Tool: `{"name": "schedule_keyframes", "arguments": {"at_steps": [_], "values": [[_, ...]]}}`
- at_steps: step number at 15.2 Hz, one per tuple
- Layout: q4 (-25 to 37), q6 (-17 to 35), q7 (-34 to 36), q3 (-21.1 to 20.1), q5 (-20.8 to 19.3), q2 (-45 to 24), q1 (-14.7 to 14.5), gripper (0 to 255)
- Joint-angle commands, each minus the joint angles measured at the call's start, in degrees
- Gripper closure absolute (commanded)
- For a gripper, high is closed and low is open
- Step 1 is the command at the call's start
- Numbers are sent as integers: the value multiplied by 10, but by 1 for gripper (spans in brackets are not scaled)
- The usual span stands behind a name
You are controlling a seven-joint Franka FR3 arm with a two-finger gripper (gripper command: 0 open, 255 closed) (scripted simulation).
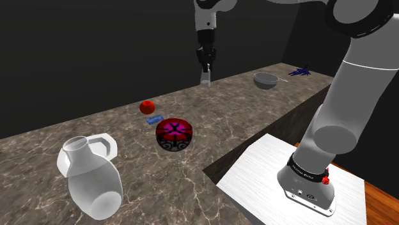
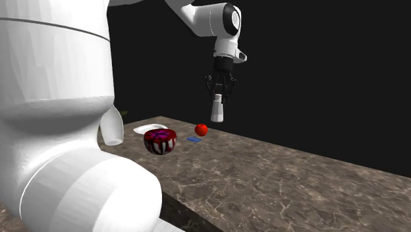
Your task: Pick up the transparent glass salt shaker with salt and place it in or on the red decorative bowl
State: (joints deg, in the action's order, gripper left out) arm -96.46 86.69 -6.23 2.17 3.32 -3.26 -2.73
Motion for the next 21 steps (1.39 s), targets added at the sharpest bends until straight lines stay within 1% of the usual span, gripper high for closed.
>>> {"name": "schedule_keyframes", "arguments": {"at_steps": [1, 5, 10, 15, 20, 21], "values": [[-13, 1, 29, -13, 5, 13, -15, 255], [-20, 1, 81, -39, 16, 25, -42, 255], [-13, -1, 148, -72, 30, 26, -75, 255], [10, -3, 215, -106, 41, 13, -109, 255], [50, -7, 283, -137, 47, -14, -144, 255], [41, 0, 281, -137, 47, -13, -144, 255]]}}
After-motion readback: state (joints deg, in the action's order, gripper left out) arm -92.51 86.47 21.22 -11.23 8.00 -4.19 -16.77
